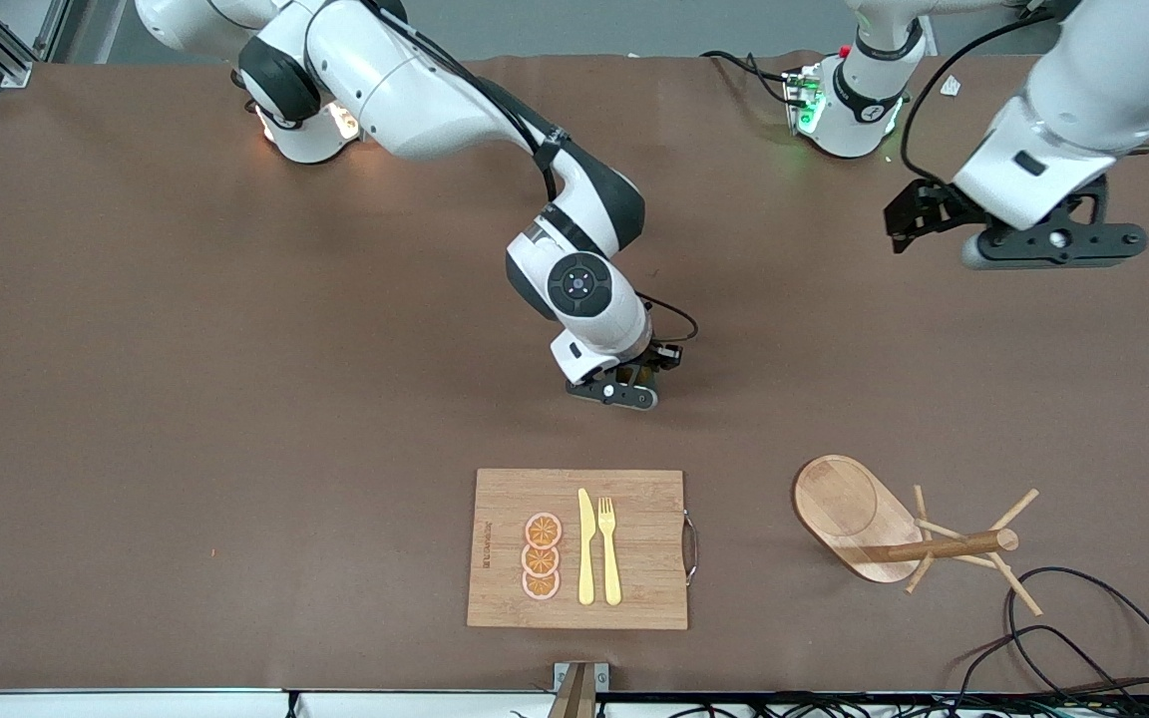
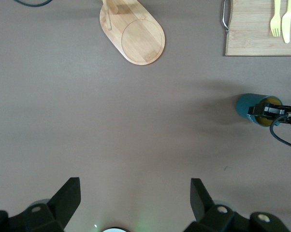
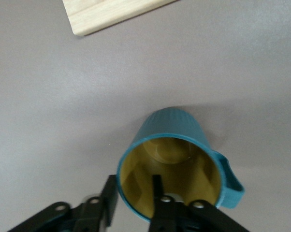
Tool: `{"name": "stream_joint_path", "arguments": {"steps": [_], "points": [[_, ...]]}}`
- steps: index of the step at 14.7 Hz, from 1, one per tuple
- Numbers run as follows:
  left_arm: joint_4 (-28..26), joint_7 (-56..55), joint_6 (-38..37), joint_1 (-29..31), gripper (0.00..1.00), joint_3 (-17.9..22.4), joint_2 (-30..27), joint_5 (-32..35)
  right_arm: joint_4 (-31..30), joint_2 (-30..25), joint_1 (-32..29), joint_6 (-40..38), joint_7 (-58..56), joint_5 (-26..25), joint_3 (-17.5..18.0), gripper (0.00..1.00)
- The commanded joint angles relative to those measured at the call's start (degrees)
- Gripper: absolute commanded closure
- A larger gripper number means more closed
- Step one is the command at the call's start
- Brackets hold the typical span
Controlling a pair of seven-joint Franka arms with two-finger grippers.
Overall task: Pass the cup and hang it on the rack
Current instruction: 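Set the mug down with the right gripper while the left gripper approaches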
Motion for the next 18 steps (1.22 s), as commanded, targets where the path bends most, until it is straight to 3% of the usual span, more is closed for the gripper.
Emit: {"name": "stream_joint_path", "arguments": {"steps": [1,2,6,9,11,16,18], "points": [[1.7,-6.2,-0.1,-0.2,0.0,-3.1,1.4,1.8,1.5,-0.2,-0.4,-0.1,0.6,0.2,0.0,0.11],[1.7,-8.1,-0.1,-0.2,0.0,-3.8,1.8,1.8,1.4,-1.1,-0.7,-0.2,0.5,0.1,0.0,0.0],[1.7,-16.5,0.5,-0.2,0.0,-8.0,3.3,3.2,1.2,-5.3,-5.0,-1.2,0.5,-1.2,-0.9,0.0],[1.6,-25.2,2.0,-0.3,0.0,-12.1,5.0,4.7,1.2,-8.4,-10.0,-4.7,-0.7,-6.7,-2.5,0.0],[1.6,-30.9,3.7,-0.4,0.0,-14.8,6.9,6.1,1.2,-9.9,-14.1,-5.9,-8.2,-8.7,-2.5,0.0],[2.0,-51.4,12.1,-11.6,0.0,-15.4,15.5,15.6,0.8,-13.2,-23.8,-15.3,-24.2,-12.2,-4.5,0.0],[5.1,-60.4,13.3,-16.8,0.0,-15.3,21.1,21.0,-0.7,-15.1,-28.1,-16.9,-27.3,-12.2,-4.5,0.0]]}}
